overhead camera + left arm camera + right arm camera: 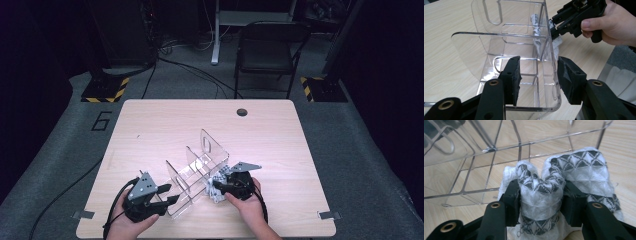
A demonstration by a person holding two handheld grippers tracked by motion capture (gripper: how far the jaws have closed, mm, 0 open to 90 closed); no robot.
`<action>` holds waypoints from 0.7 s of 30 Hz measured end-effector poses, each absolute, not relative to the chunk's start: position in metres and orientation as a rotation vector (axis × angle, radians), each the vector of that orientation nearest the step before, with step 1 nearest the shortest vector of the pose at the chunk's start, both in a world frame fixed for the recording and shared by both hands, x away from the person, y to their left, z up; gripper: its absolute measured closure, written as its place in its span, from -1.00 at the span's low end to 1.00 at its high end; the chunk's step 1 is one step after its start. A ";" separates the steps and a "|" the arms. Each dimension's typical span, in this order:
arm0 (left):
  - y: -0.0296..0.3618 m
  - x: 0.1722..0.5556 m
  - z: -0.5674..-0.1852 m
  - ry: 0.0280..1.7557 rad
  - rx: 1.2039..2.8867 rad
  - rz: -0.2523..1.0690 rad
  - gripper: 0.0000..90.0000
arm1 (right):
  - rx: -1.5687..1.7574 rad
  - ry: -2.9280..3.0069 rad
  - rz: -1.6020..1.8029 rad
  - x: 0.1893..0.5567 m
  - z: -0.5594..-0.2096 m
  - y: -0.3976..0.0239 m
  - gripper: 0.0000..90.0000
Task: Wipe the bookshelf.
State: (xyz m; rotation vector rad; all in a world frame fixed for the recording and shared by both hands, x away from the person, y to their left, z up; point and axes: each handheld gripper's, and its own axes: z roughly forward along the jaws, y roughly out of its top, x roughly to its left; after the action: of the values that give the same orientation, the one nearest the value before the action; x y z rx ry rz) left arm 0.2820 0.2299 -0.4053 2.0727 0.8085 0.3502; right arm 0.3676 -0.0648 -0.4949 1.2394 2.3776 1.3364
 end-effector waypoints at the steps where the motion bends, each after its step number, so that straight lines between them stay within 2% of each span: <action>1: 0.229 0.283 -0.405 0.806 2.078 0.345 0.20 | 1.226 2.388 1.337 0.365 -0.495 -0.062 0.20; 8: 0.214 0.284 -0.411 0.786 2.101 0.335 0.37 | 1.121 2.458 1.345 0.353 -0.495 -0.050 0.20; 15: 0.205 0.285 -0.415 0.742 2.161 0.347 0.60 | 1.233 2.376 1.367 0.368 -0.492 -0.067 0.20; 21: 0.202 0.284 -0.421 0.721 2.193 0.358 0.66 | 1.246 2.357 1.385 0.371 -0.491 -0.071 0.20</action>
State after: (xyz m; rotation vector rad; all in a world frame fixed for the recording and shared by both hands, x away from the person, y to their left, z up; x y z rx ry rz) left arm 0.2836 0.2018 -0.4207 2.1933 0.7214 0.3585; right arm 0.3707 -0.0709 -0.4909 1.2460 2.3573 1.3850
